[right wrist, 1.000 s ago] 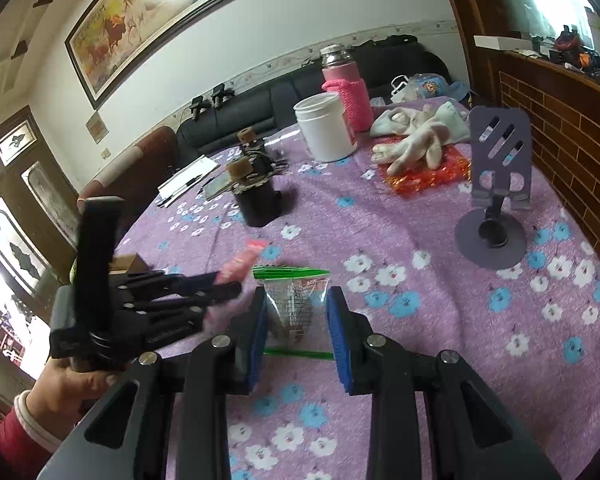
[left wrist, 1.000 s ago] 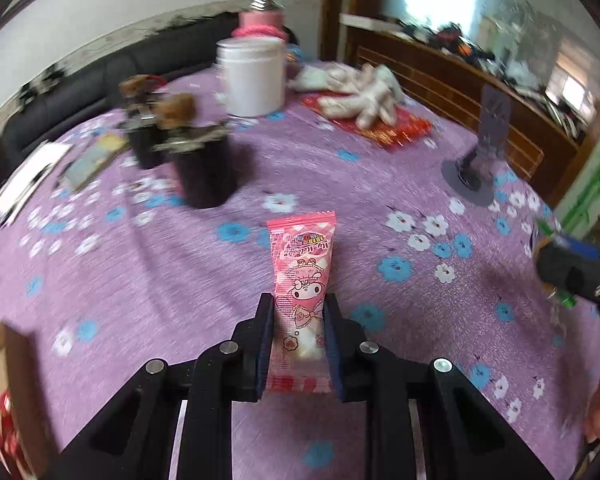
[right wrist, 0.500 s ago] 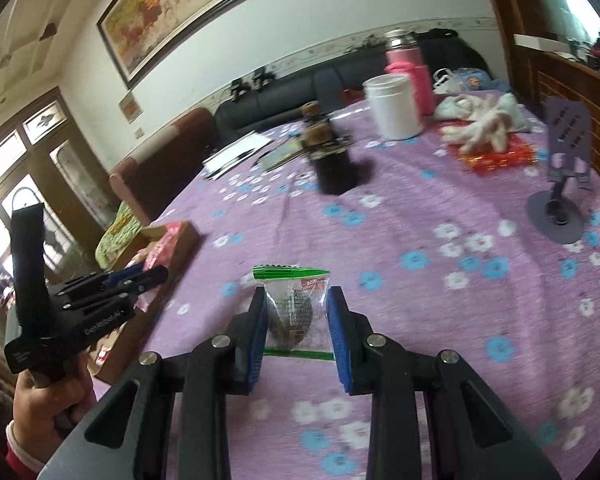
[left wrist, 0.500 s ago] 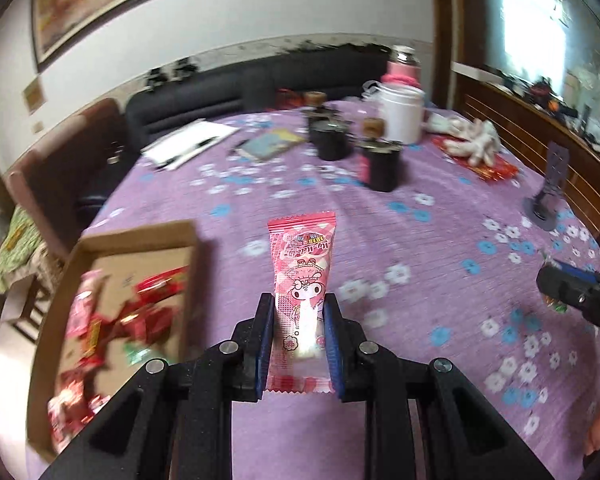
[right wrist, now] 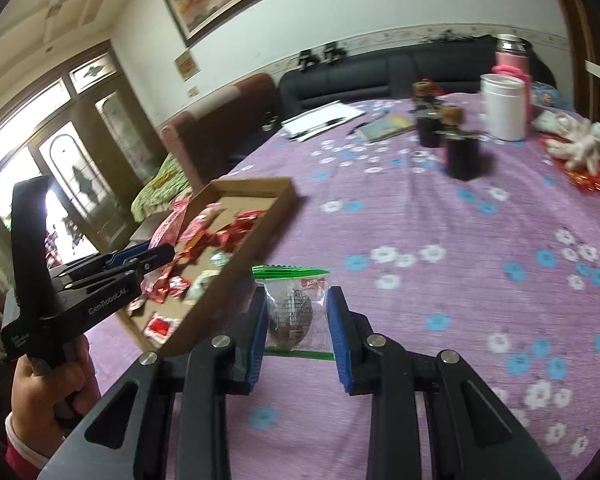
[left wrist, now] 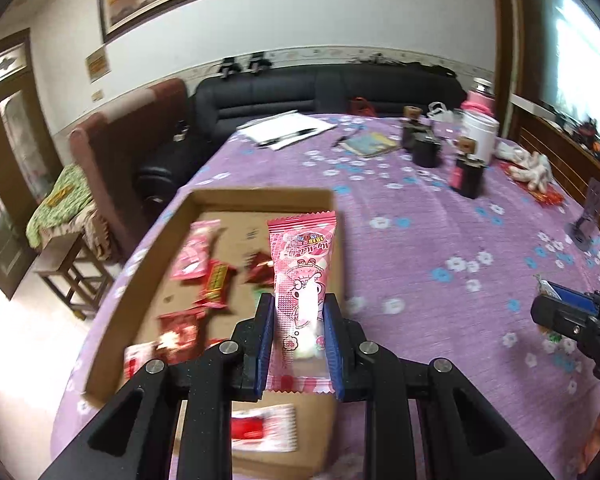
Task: Organize snacks
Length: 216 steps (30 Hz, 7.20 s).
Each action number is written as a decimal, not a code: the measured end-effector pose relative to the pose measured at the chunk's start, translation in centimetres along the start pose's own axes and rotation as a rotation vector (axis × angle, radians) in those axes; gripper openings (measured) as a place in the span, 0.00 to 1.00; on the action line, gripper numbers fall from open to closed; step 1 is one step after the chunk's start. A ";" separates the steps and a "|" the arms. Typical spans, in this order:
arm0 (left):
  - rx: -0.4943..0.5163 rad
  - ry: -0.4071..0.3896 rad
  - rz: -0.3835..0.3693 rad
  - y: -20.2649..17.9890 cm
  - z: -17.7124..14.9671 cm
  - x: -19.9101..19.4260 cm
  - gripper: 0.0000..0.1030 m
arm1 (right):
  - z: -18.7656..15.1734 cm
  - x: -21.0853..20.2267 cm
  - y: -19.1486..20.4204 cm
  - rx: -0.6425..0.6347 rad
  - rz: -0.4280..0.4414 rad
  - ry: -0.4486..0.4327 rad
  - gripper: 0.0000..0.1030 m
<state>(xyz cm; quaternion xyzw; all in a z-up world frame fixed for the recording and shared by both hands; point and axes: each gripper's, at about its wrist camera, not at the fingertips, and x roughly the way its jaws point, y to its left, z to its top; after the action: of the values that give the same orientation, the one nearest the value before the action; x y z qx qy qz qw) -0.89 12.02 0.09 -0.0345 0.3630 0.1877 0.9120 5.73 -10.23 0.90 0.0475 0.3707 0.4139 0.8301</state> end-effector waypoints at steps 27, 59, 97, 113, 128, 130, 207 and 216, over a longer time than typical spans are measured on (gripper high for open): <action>-0.161 0.022 0.075 10.3 -2.6 0.7 0.24 | 3.2 8.9 12.4 -0.186 0.114 0.065 0.28; -0.115 0.161 -0.028 9.1 5.9 9.8 0.24 | 11.8 21.2 9.0 -0.170 -0.010 0.173 0.28; -0.078 0.260 -0.009 7.8 7.4 14.9 0.25 | 11.8 23.6 8.2 -0.166 -0.021 0.211 0.28; -0.089 0.301 0.000 8.3 7.1 16.7 0.25 | 11.7 24.0 7.8 -0.165 -0.029 0.220 0.28; -0.138 0.305 -0.027 9.6 7.2 16.7 0.50 | 11.5 25.0 8.3 -0.181 -0.036 0.239 0.28; -0.134 0.287 -0.010 9.7 7.5 16.2 0.54 | 11.6 25.0 8.2 -0.176 -0.038 0.236 0.28; -0.128 -0.194 0.235 2.5 -4.4 -10.3 0.99 | -6.0 -2.8 3.0 -0.044 -0.042 -0.013 0.75; -0.088 -0.217 0.235 0.1 -6.1 -12.1 0.99 | -3.7 -0.3 4.6 -0.171 0.010 0.040 0.79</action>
<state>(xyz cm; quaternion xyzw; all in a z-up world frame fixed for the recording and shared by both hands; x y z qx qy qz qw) -12.99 7.03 3.80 -0.0110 0.2556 0.3114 0.9152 0.17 -8.24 0.19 -0.0300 0.3501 0.4490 0.8215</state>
